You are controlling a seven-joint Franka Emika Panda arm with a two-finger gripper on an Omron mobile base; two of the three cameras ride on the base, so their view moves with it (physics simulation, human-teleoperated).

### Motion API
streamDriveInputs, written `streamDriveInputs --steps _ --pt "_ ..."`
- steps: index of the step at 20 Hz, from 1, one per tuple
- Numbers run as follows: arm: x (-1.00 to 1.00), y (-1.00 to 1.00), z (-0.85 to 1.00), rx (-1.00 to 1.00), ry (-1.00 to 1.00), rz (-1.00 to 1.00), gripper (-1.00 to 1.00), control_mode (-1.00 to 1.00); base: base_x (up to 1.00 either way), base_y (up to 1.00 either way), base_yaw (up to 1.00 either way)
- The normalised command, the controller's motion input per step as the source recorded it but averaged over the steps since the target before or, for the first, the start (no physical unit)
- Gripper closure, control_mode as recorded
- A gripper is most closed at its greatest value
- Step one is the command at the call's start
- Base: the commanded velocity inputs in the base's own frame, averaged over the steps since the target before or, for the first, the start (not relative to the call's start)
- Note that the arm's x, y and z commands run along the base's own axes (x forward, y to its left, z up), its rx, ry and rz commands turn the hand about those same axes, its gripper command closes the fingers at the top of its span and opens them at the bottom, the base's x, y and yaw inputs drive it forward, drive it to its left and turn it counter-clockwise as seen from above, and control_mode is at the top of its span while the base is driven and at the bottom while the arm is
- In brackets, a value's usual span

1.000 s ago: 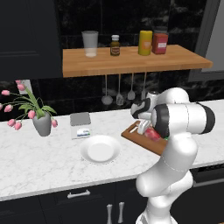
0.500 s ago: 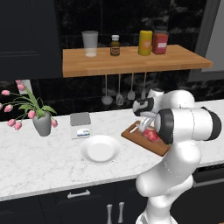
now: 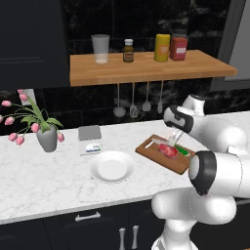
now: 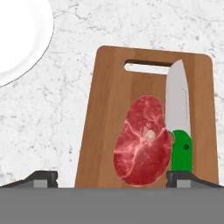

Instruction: Pick up the knife from the drawer and place it on the cutting board. Then place the meat from the plate to the cutting board.

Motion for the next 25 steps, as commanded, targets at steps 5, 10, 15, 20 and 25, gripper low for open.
streamDriveInputs --steps 5,10,15,20,25 --pt "-0.79 -0.1 0.39 0.08 0.0 -0.02 -1.0 -1.0 0.0 0.0 0.0" --pt "-0.66 0.04 0.53 0.05 0.0 -0.01 -1.0 -1.0 0.0 0.0 0.0" --pt "-0.69 0.14 0.6 0.07 0.0 -0.19 -1.0 -1.0 0.0 0.0 0.0" --pt "-0.82 0.16 0.61 0.08 0.0 -0.32 -1.0 -1.0 0.0 0.0 0.0" --pt "-0.87 0.2 0.58 0.05 0.0 -0.36 -1.0 -1.0 0.0 0.0 0.0"
